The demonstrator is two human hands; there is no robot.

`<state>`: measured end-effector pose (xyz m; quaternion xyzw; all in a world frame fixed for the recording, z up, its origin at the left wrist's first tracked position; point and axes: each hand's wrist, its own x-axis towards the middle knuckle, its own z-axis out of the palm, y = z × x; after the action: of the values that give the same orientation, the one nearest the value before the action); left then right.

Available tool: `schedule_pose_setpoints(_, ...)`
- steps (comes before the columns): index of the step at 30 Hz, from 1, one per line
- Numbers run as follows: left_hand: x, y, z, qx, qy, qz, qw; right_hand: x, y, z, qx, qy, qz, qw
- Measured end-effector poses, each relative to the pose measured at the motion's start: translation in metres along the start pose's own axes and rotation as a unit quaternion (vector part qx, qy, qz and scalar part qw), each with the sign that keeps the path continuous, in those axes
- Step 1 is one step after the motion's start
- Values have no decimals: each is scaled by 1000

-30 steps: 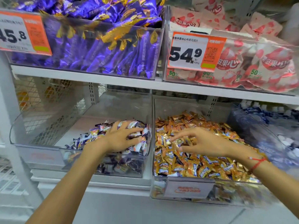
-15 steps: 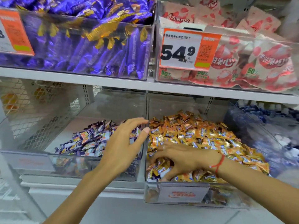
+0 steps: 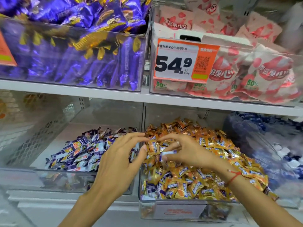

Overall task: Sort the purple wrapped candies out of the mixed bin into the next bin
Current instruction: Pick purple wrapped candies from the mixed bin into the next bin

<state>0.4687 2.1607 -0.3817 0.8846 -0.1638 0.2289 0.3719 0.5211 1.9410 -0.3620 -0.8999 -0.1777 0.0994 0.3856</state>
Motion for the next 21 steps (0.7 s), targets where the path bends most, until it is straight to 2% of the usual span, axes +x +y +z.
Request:
schedule_pose_setpoints(4, -2, 1, 2, -7, 7, 3, 1000, -7, -3, 0, 150, 34, 26, 988)
schedule_pose_setpoints(8, -2, 8, 1, -42, -10, 12, 999, -15, -25, 7, 341, 66, 77, 935)
schedule_pose_setpoints(12, -2, 18, 4, -120, -28, 26, 992, -26, -48, 21, 366, 92, 66, 924)
schedule_pose_setpoints(15, -3, 22, 7, -154, 4, 18, 988, -26, -52, 30, 413, 176, 73, 891)
schedule_pose_setpoints(17, -3, 24, 9, -135, 14, 25, 990, -22, -50, 35, 436, 215, 99, 868)
schedule_pose_setpoints(19, -2, 26, 9, -124, 15, 31, 992, -19, -51, 39, 445, 207, 115, 864)
schedule_pose_setpoints(21, -1, 28, 8, -127, 23, 33, 991, -19, -51, 39, 435, 177, 118, 875)
